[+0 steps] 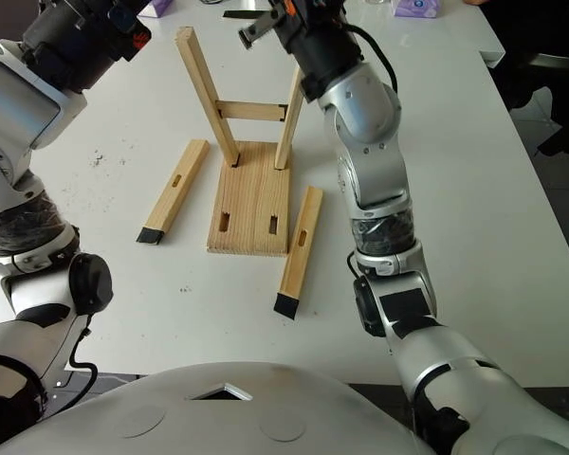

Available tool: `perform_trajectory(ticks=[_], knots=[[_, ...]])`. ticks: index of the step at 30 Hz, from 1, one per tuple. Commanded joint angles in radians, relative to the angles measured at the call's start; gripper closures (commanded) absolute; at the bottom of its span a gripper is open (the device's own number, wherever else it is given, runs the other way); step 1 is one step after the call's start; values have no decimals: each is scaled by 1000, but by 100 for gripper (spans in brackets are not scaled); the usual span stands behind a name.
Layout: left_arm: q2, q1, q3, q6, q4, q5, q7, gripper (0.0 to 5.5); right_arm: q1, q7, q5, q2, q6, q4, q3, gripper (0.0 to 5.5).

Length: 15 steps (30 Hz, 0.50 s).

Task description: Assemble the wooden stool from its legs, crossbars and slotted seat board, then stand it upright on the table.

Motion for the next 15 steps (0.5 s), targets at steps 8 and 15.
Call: perform_trajectory(ticks=[8, 15], knots=[[30, 29, 5, -72, -31, -146, 12, 362, 53, 124, 82, -44, 86, -135, -1, 508], [105, 57, 22, -58, 34, -144, -83, 270, 66, 213, 90, -63, 76, -134, 28, 508]])
